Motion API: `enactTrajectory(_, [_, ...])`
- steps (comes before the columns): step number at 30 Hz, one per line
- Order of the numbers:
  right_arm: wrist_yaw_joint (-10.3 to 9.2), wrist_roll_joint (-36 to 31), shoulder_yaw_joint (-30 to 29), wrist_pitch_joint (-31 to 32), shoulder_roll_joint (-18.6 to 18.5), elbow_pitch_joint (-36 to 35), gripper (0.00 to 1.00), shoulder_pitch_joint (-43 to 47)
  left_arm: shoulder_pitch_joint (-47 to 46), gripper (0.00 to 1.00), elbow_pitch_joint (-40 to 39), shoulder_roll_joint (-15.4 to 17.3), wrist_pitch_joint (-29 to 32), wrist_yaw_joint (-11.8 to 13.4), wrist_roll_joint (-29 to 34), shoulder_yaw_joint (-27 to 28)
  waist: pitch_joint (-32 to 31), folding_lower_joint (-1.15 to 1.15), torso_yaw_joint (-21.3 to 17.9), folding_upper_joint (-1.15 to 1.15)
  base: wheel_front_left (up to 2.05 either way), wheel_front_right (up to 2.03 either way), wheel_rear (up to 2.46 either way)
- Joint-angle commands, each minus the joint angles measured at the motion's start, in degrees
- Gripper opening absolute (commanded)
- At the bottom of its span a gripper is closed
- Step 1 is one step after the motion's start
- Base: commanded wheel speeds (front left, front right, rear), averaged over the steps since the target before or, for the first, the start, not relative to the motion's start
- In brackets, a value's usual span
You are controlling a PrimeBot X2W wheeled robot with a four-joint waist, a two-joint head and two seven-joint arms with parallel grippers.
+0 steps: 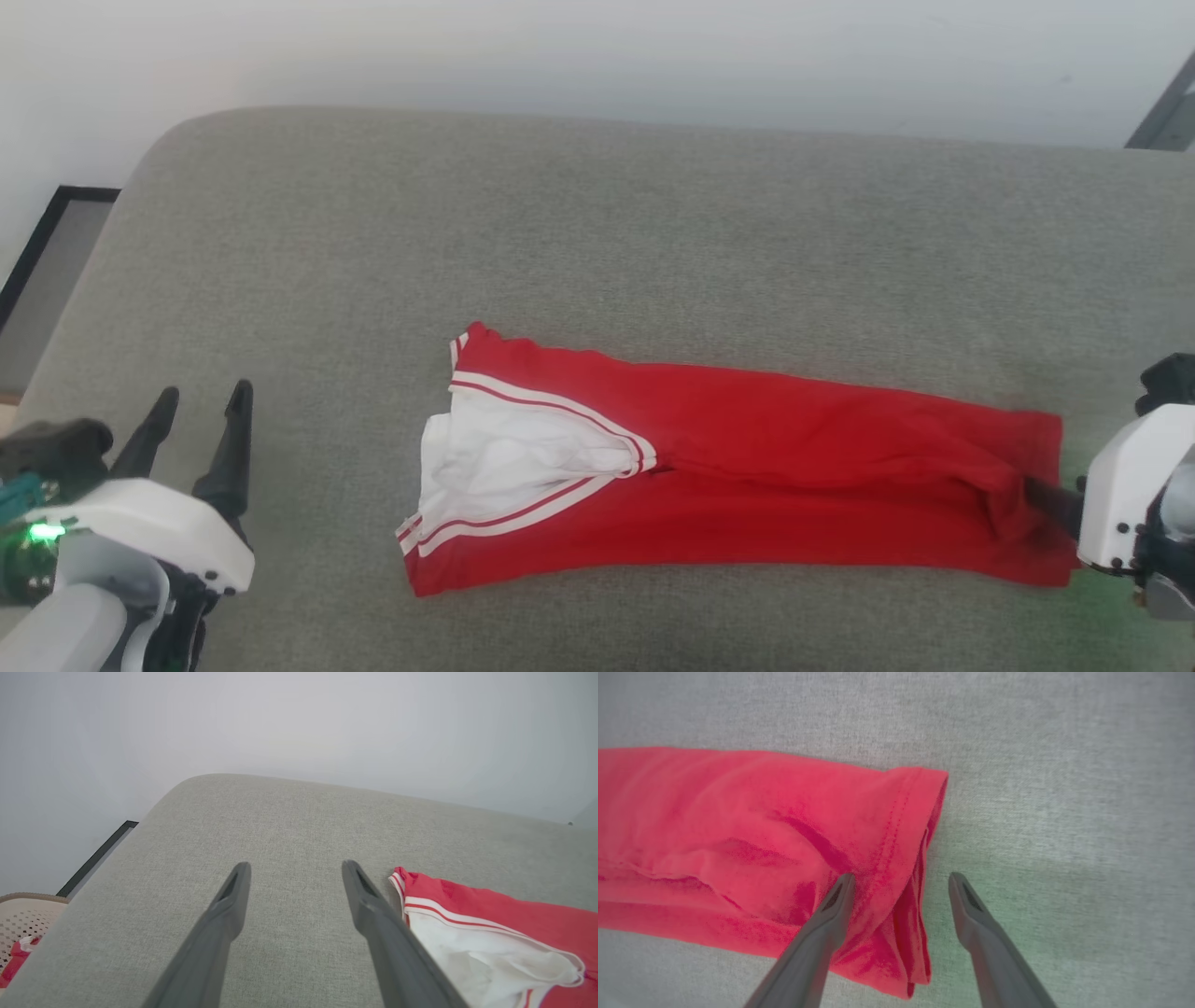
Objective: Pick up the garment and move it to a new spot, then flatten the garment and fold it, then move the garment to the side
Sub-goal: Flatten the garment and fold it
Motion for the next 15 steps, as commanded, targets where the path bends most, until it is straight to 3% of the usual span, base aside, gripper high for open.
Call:
enactTrajectory(1, [0.0,0.57,0.68,0.18,0.43,2.24,1.0,-1.35,1.25,1.0,1.34,-0.85,-1.56,-0.8,-0.42,1.07,0.29,0.0,0.62,0.0,0.0,0.0,0.0])
enactTrajectory(8, [0.01,2.25,3.28,-0.21,0.69,9.0,1.0,-3.81,2.62,1.0,4.25,-3.66,-3.55,-2.85,1.37,3.82,0.96,0.0,1.91,0.0,0.0,0.0,0.0])
enactTrajectory(9, [0.01,2.83,4.31,0.03,0.66,9.79,0.43,-4.0,2.89,1.0,4.57,-4.37,-3.63,-3.38,1.62,4.41,1.06,0.0,2.12,0.0,0.0,0.0,0.0])
enactTrajectory(10, [0.01,3.79,5.36,0.08,0.79,10.09,0.0,-4.24,3.15,1.0,5.01,-5.05,-3.71,-3.84,1.95,5.04,1.12,0.0,2.28,0.0,0.0,0.0,0.0])
enactTrajectory(15, [0.01,7.33,6.9,-1.07,-0.38,10.94,0.0,-5.35,4.8,1.0,6.26,-8.27,-3.74,-6.07,5.06,10.07,1.45,0.0,2.65,0.0,0.0,0.0,0.0])
